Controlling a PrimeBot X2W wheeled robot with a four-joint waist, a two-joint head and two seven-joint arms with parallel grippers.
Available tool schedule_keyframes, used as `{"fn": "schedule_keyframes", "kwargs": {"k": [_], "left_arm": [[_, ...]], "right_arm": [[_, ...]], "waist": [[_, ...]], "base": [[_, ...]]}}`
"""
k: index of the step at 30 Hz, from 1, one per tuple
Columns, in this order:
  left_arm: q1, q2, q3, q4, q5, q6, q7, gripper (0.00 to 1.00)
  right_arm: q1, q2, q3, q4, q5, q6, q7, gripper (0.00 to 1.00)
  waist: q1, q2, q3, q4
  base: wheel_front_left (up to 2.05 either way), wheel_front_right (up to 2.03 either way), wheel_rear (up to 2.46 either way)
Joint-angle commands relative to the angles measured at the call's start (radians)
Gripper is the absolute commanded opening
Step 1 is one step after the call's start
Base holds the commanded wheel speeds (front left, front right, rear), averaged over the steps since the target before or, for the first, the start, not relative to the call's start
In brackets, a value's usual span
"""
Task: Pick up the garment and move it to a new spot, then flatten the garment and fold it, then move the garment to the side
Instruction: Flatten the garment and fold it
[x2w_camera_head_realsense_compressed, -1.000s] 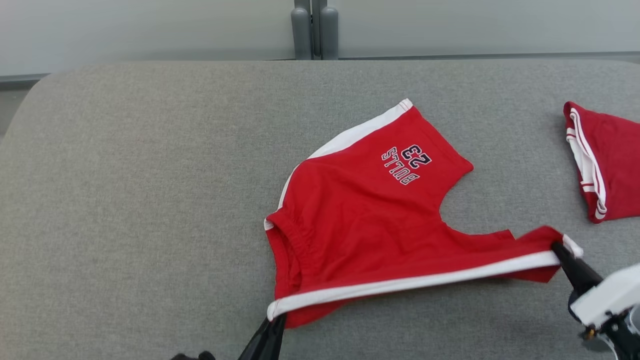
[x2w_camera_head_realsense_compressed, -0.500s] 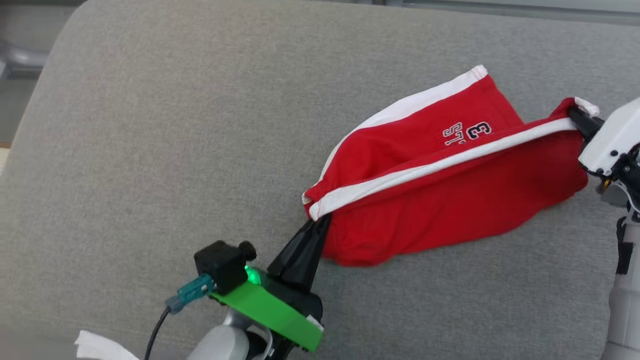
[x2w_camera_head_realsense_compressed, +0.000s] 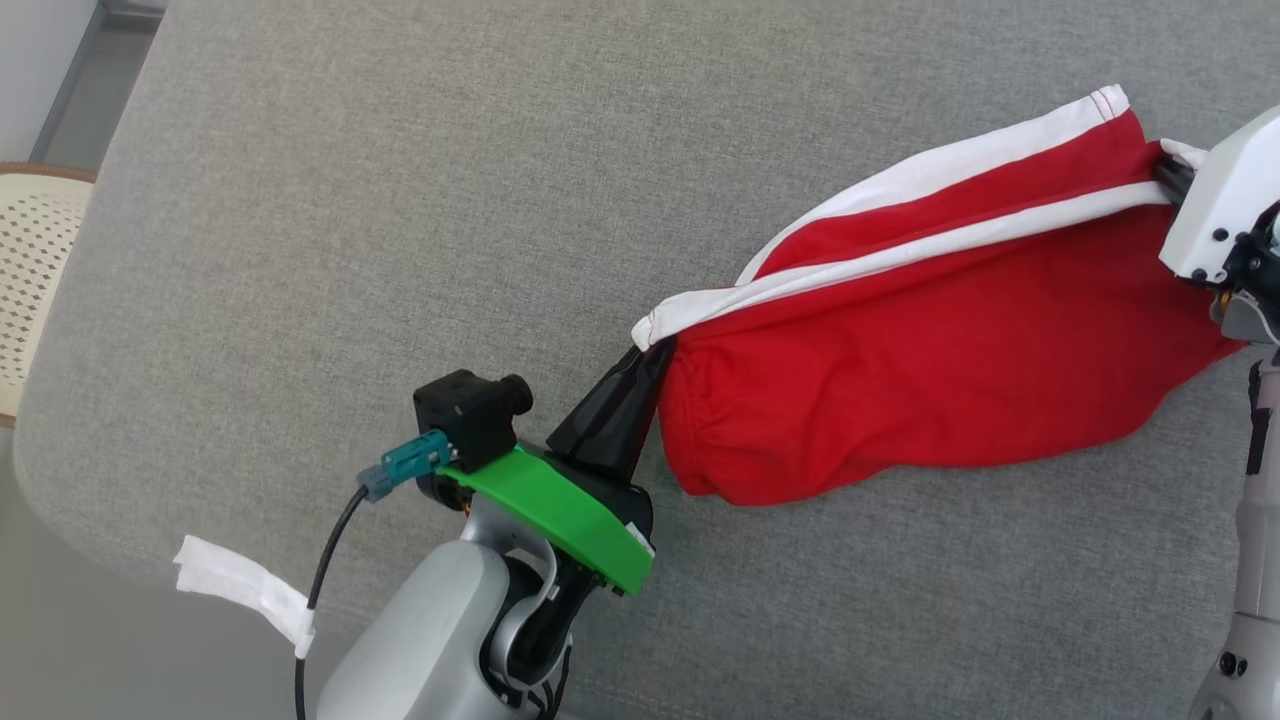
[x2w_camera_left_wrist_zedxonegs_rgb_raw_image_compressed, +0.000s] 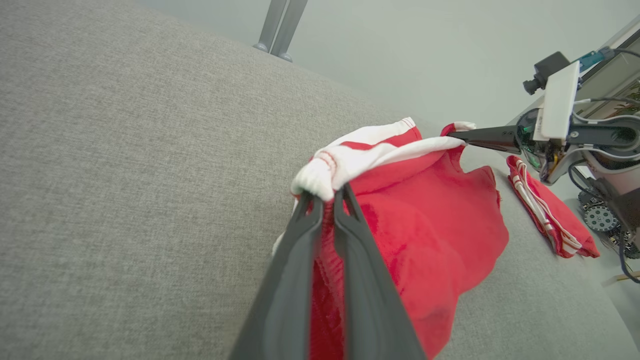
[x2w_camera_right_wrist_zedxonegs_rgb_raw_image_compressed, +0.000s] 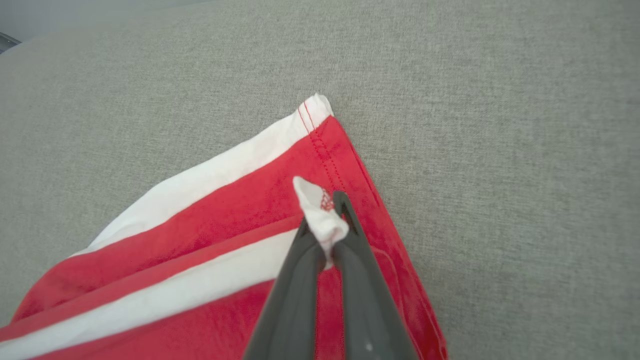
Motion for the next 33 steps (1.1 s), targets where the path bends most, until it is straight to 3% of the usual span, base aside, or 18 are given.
{"fn": "schedule_keyframes", "kwargs": {"k": [1, 8, 9, 11, 16, 19, 20, 21, 22, 27, 33], "left_arm": [[-0.029, 0.0, 0.002, 0.012, -0.005, -0.003, 0.001, 0.0], [-0.069, -0.013, -0.018, 0.048, -0.031, -0.006, 0.001, 0.0], [-0.073, -0.015, -0.02, 0.052, -0.034, -0.006, 0.001, 0.0], [-0.083, -0.018, -0.021, 0.064, -0.034, 0.0, -0.004, 0.0], [-0.099, -0.024, -0.014, 0.088, -0.032, 0.033, -0.025, 0.0], [-0.1, -0.025, -0.009, 0.1, -0.026, 0.052, -0.033, 0.09], [-0.099, -0.026, -0.006, 0.103, -0.036, 0.056, -0.03, 0.24], [-0.098, -0.026, -0.002, 0.102, -0.04, 0.059, -0.034, 0.45], [-0.098, -0.025, -0.001, 0.102, -0.038, 0.062, -0.037, 1.0], [-0.066, -0.004, 0.014, 0.108, -0.03, 0.104, -0.031, 1.0], [0.022, 0.066, 0.057, 0.023, 0.014, 0.206, -0.084, 1.0]], "right_arm": [[-0.021, -0.009, 0.0, 0.005, -0.008, -0.001, 0.004, 0.0], [-0.061, -0.016, 0.023, 0.018, -0.037, -0.001, 0.012, 0.0], [-0.065, -0.018, 0.029, 0.018, -0.039, -0.001, 0.009, 0.12], [-0.073, -0.023, 0.049, 0.018, -0.031, -0.001, -0.002, 1.0], [-0.104, -0.002, 0.039, 0.02, -0.024, -0.001, -0.065, 1.0], [-0.119, 0.009, 0.032, 0.031, -0.017, -0.001, -0.108, 1.0], [-0.122, 0.009, 0.048, 0.035, -0.018, -0.001, -0.113, 1.0], [-0.124, 0.006, 0.055, 0.038, -0.017, -0.001, -0.118, 1.0], [-0.122, 0.002, 0.061, 0.04, -0.011, -0.001, -0.12, 1.0], [-0.072, -0.035, 0.132, 0.004, 0.021, -0.001, -0.158, 1.0], [0.066, -0.223, 0.362, -0.081, 0.043, -0.001, -0.158, 1.0]], "waist": [[0.0, 0.0, 0.017, 0.012], [0.0, 0.0, 0.039, 0.025], [0.0, 0.0, 0.041, 0.026], [0.0, 0.0, 0.043, 0.03], [0.0, 0.0, 0.048, 0.028], [0.0, 0.0, 0.049, 0.018], [0.0, 0.0, 0.05, 0.011], [0.0, 0.0, 0.05, 0.006], [0.0, 0.0, 0.048, -0.001], [0.0, 0.0, 0.024, -0.029], [0.0, 0.0, -0.018, -0.073]], "base": [[0.0, 0.0, 0.0], [0.0, 0.0, 0.0], [0.0, 0.0, 0.0], [0.0, 0.0, 0.0], [0.0, 0.0, 0.0], [0.0, 0.0, 0.0], [0.0, 0.0, 0.0], [0.0, 0.0, 0.0], [0.0, 0.0, 0.0], [0.0, 0.0, 0.0], [0.0, 0.0, 0.0]]}}
